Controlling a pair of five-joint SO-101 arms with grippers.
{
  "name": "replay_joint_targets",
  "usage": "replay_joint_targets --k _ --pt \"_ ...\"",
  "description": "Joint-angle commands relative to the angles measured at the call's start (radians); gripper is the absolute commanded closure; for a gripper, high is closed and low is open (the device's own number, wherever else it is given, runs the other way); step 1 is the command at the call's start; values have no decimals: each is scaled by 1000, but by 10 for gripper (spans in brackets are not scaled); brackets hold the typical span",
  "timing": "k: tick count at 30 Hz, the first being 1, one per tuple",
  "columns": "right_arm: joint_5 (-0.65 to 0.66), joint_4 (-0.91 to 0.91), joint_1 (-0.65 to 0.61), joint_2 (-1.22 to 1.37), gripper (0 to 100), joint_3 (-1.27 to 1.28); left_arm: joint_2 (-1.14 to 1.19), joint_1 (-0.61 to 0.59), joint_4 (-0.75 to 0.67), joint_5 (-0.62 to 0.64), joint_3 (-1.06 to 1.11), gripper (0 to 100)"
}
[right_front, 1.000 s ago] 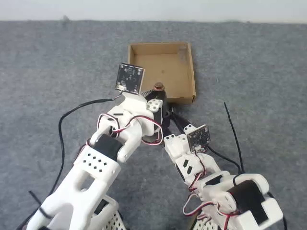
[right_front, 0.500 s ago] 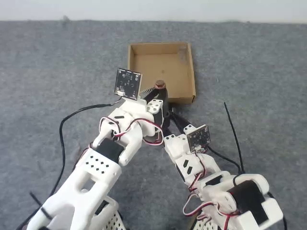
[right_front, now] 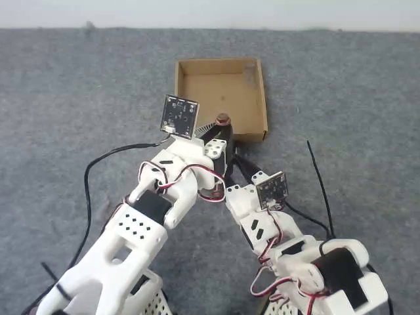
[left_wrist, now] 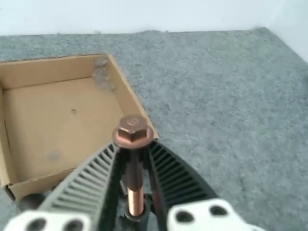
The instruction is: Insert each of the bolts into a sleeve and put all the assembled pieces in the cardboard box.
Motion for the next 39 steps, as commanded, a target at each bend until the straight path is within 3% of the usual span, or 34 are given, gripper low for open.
replay_joint_targets --k 1,28,35,39 --pt "-2 -28 24 -53 992 -2 -52 31 -5 -5 19 987" --pt "0 -28 41 -54 992 -2 -51 35 -8 -11 205 985" --pt "0 -28 48 -54 992 -2 -54 37 -196 -6 282 985" --pt "0 -28 48 -54 992 -2 -54 37 -206 -6 288 984"
